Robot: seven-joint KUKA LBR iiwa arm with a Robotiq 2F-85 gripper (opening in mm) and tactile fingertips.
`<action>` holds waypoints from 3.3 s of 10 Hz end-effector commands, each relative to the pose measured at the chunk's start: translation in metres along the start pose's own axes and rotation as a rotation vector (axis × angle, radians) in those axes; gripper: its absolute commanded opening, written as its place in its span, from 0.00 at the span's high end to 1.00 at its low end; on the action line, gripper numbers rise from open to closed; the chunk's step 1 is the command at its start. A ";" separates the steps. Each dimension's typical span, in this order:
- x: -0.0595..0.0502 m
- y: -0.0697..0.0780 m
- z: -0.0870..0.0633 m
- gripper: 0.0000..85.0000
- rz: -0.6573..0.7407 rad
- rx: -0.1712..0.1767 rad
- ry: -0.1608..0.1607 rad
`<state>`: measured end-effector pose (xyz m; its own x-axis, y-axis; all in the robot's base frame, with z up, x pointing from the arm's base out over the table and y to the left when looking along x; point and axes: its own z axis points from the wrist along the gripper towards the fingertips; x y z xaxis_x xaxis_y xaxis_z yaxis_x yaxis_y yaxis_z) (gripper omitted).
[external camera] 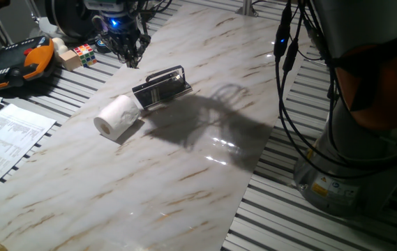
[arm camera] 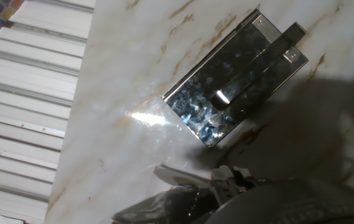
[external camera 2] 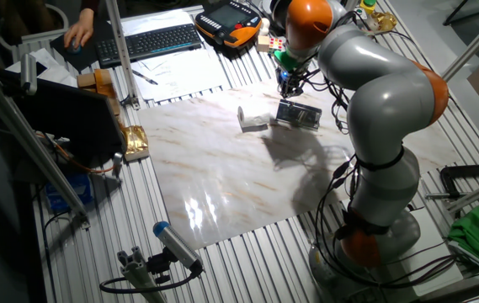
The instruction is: Take the roll of paper down from the shelf
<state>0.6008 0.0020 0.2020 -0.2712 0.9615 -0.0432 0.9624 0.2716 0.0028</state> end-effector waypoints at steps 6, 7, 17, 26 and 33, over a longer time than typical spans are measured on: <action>0.001 0.001 0.000 0.99 -0.010 0.002 -0.011; 0.001 0.001 0.000 0.99 -0.010 0.002 -0.011; 0.001 0.003 0.001 0.99 -0.011 0.015 -0.017; 0.002 0.004 0.002 0.99 -0.013 0.022 -0.015; 0.001 0.004 0.002 0.99 -0.013 0.021 -0.007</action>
<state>0.6045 0.0046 0.2000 -0.2836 0.9576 -0.0507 0.9589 0.2829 -0.0193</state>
